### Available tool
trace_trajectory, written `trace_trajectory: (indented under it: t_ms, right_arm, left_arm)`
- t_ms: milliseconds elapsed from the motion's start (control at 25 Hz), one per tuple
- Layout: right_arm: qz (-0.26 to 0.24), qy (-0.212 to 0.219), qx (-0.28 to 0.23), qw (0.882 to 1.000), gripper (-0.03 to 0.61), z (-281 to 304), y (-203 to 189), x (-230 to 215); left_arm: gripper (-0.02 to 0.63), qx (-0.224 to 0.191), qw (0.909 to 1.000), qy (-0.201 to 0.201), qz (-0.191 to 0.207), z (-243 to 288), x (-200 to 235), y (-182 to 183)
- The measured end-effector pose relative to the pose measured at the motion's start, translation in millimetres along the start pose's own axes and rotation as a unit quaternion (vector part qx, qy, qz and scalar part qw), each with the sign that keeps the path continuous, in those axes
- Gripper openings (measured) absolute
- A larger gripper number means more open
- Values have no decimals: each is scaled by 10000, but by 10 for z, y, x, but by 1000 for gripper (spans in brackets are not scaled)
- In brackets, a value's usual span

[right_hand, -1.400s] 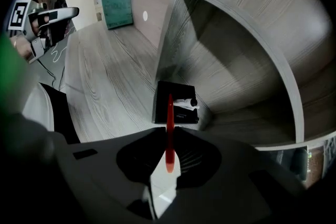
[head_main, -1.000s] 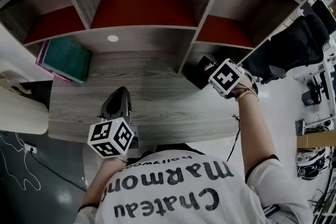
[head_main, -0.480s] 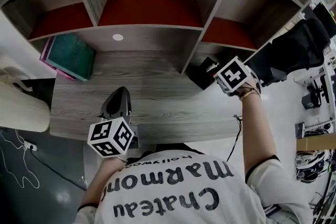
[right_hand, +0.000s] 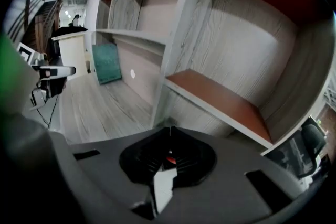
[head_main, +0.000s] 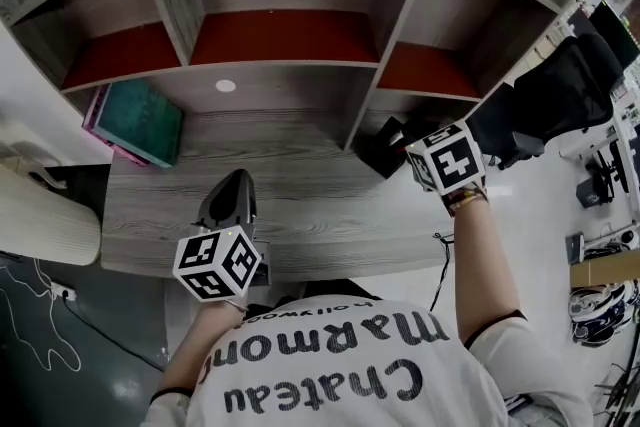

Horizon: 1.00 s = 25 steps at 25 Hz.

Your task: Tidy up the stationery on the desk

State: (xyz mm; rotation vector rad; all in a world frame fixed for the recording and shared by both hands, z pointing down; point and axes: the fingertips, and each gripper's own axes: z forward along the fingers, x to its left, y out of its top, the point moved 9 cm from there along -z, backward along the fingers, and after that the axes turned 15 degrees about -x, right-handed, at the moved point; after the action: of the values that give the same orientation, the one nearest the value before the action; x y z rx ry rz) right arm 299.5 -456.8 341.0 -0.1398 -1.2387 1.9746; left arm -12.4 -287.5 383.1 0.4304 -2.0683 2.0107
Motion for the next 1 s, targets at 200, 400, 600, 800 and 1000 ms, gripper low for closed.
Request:
trace_trajectory:
  t_ms: [200,400,600,800,1000]
  right_arm:
    - [419,-230,-974,9941,9,-214,139,231]
    - [733,-418,-1758,9808,9,-403,263,520]
    - [1212,-432,-2382,9626,9,-540,409,833]
    - [1311,-550,-3056,9415,9,-668,609,1189]
    - [1594,-661,-3357,9260,9,-733,713,1567]
  left_arm:
    - [11,-51,9999,-164,-6,32,-23,85]
    - [11,-175,9991,-385,-4,50,-6,251]
    - [11,-325,9980,-543,-5,-9,60,492]
    - [11,-394,9969,-680,-16,-141,155,708]
    - [11,-337,9963,-787,4,-313,267,827]
